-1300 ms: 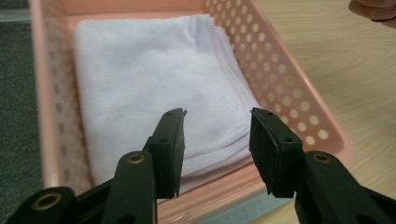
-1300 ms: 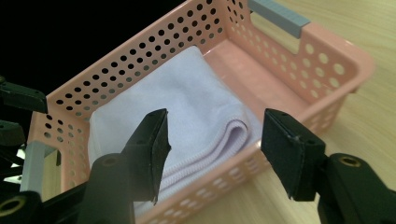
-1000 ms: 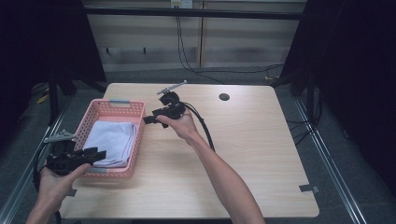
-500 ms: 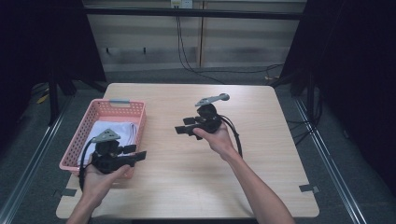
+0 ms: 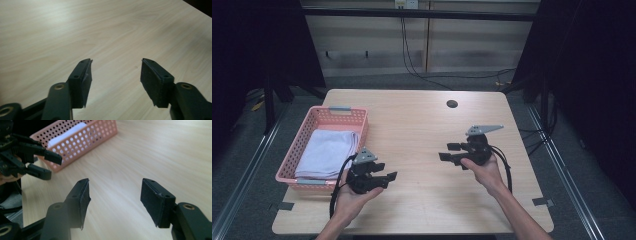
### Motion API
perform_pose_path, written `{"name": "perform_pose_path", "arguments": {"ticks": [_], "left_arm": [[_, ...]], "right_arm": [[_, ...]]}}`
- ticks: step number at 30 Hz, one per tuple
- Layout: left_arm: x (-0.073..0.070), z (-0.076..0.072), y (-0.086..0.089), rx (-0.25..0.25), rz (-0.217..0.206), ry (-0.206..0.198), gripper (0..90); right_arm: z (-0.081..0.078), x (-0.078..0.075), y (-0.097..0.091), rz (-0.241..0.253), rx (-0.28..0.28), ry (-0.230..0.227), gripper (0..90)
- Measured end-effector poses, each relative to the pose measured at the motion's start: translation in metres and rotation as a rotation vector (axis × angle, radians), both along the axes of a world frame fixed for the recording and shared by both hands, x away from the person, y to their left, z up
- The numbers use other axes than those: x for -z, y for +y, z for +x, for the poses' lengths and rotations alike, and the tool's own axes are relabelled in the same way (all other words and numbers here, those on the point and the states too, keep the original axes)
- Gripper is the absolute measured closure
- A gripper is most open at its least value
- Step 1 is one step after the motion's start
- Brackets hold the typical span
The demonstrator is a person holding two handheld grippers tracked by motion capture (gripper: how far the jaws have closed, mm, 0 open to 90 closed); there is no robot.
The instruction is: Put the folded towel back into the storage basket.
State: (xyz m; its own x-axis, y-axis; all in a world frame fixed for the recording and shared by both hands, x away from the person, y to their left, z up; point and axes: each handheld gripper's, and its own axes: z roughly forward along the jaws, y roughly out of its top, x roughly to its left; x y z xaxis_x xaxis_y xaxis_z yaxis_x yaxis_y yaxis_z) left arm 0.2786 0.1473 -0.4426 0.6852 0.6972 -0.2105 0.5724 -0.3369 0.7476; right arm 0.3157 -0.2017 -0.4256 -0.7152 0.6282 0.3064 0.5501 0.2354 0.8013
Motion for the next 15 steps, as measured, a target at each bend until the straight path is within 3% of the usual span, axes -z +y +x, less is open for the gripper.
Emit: {"name": "perform_pose_path", "arguments": {"ticks": [1,2,5,7,11,15], "left_arm": [[0.0,0.0,0.0,0.0,0.0,0.0,38.8],[0.006,-0.001,-0.004,-0.003,-0.012,0.01,38.1],[0.012,-0.002,-0.014,-0.001,0.006,0.013,37.6],[0.017,-0.004,-0.02,0.026,0.013,0.016,36.7],[0.029,-0.016,-0.026,0.064,0.069,0.003,35.7],[0.038,-0.022,-0.025,0.068,0.082,0.039,34.4]], "right_arm": [[0.0,0.0,0.0,0.0,0.0,0.0,39.8],[-0.012,0.008,-0.009,-0.023,0.014,0.01,39.8],[-0.028,0.016,-0.023,-0.025,0.041,0.018,38.8],[-0.037,0.017,-0.03,-0.018,0.067,0.021,37.6],[-0.056,0.021,-0.046,-0.01,0.108,0.012,35.7],[-0.065,0.034,-0.058,-0.028,0.133,0.02,34.0]]}}
